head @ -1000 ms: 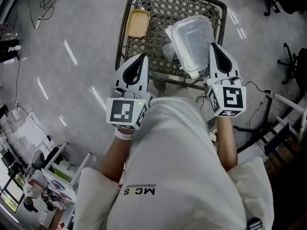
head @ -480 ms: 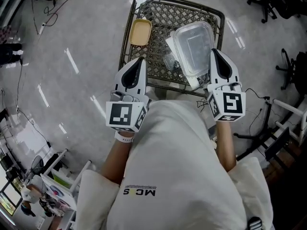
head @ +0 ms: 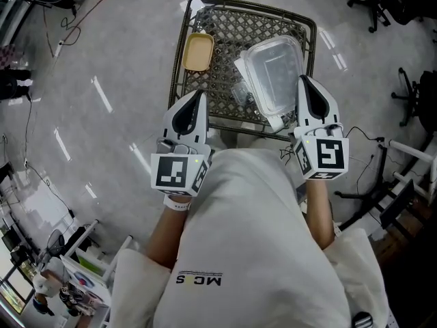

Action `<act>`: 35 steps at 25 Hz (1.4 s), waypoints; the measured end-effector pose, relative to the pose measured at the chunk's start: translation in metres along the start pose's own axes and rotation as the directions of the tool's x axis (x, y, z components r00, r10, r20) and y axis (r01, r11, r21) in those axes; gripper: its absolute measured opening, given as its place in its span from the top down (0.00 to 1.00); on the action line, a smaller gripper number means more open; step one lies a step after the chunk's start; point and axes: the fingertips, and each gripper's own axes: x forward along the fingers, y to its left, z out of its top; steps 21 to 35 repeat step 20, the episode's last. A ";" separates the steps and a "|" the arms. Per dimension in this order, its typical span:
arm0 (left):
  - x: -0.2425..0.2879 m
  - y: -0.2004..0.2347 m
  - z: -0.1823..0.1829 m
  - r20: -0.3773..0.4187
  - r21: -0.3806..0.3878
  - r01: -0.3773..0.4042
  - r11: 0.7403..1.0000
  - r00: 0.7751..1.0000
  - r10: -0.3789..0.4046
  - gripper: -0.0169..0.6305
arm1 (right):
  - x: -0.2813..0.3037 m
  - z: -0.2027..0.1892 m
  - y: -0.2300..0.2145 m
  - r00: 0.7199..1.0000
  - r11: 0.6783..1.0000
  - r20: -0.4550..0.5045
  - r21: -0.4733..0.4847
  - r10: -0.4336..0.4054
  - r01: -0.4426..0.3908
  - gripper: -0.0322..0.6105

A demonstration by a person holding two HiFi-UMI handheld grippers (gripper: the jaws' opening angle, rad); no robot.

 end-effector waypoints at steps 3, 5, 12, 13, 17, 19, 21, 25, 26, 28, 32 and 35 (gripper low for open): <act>-0.001 0.000 0.002 0.003 0.002 0.002 1.000 1.000 -0.002 0.94 | 0.000 0.002 0.001 1.000 1.000 0.006 0.002 0.000 0.000 0.93; -0.002 0.000 0.003 0.004 0.005 0.002 1.000 1.000 -0.002 0.94 | -0.001 0.003 0.001 1.000 1.000 0.007 0.007 -0.002 0.002 0.93; -0.005 0.000 0.005 0.003 0.008 0.001 1.000 1.000 -0.001 0.94 | -0.002 0.001 0.003 1.000 1.000 0.002 0.016 -0.008 0.008 0.93; -0.005 0.000 0.006 0.002 0.008 0.001 1.000 1.000 -0.001 0.94 | -0.002 0.002 0.003 1.000 1.000 0.003 0.016 -0.007 0.007 0.93; -0.006 -0.002 0.006 -0.003 0.007 0.007 1.000 1.000 -0.007 0.94 | -0.004 0.004 0.003 1.000 1.000 0.003 0.017 -0.010 0.009 0.93; -0.005 -0.003 0.008 -0.002 0.009 0.009 1.000 1.000 -0.009 0.94 | -0.005 0.005 0.002 1.000 1.000 0.004 0.019 -0.012 0.011 0.93; -0.006 -0.003 0.008 -0.001 0.010 0.009 1.000 1.000 -0.009 0.94 | -0.005 0.006 0.002 1.000 1.000 0.005 0.020 -0.012 0.012 0.93; -0.006 -0.003 0.008 -0.001 0.010 0.009 1.000 1.000 -0.009 0.94 | -0.005 0.006 0.002 1.000 1.000 0.005 0.020 -0.012 0.012 0.93; -0.006 -0.003 0.008 -0.001 0.010 0.009 1.000 1.000 -0.009 0.94 | -0.005 0.006 0.002 1.000 1.000 0.005 0.020 -0.012 0.012 0.93; -0.006 -0.003 0.008 -0.001 0.010 0.009 1.000 1.000 -0.009 0.94 | -0.005 0.006 0.002 1.000 1.000 0.005 0.020 -0.012 0.012 0.93; -0.006 -0.003 0.008 -0.001 0.010 0.009 1.000 1.000 -0.009 0.94 | -0.005 0.006 0.002 1.000 1.000 0.005 0.020 -0.012 0.012 0.93; -0.006 -0.003 0.008 -0.001 0.010 0.009 1.000 1.000 -0.009 0.94 | -0.005 0.006 0.002 1.000 1.000 0.005 0.020 -0.012 0.012 0.93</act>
